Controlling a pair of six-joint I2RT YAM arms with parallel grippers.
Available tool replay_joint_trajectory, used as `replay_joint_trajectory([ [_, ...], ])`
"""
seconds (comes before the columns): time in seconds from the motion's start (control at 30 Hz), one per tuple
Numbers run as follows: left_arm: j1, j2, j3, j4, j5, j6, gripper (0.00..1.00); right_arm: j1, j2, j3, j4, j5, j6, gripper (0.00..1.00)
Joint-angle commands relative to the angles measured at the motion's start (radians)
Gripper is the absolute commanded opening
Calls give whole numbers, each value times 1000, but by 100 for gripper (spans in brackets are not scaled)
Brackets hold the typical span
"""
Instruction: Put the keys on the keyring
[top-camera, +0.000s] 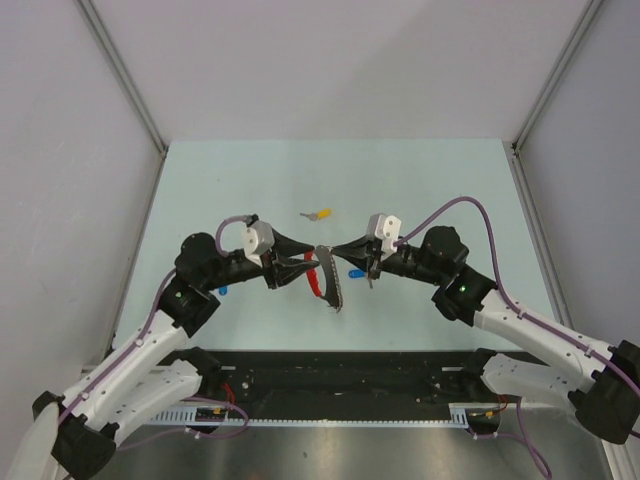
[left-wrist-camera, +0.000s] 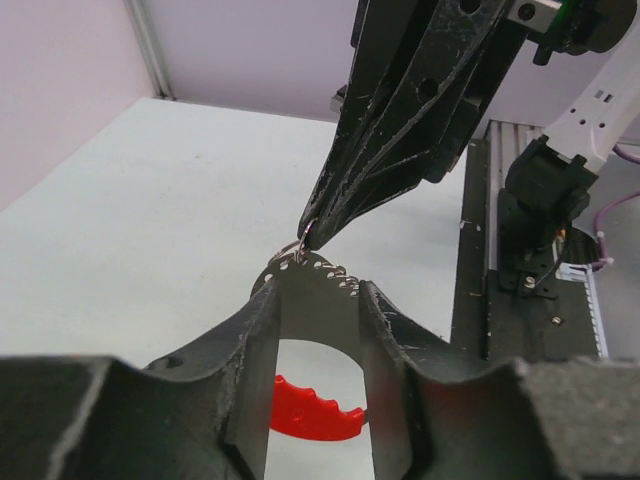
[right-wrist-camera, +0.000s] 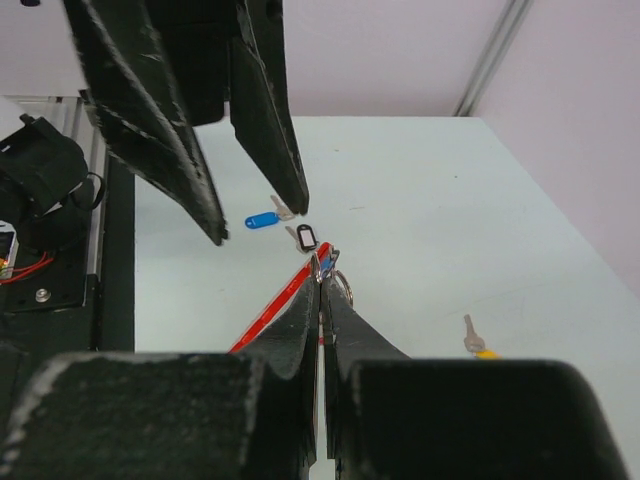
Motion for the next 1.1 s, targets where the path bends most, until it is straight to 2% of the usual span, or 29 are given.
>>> replay_joint_trajectory([
  [0.0,-5,43,51,56,72,58,38,-1,9,23,66,-39,34,0],
  [0.17,-4,83,63,11,75,97,35,-1,15,21,74,-42,39,0],
  [0.87,-4,135,59,54,116,75,31,10,49,23,101,-96,42,0],
  [1.07,-5,146,59,54,124,72,25,14,58,23,106,-102,43,0],
])
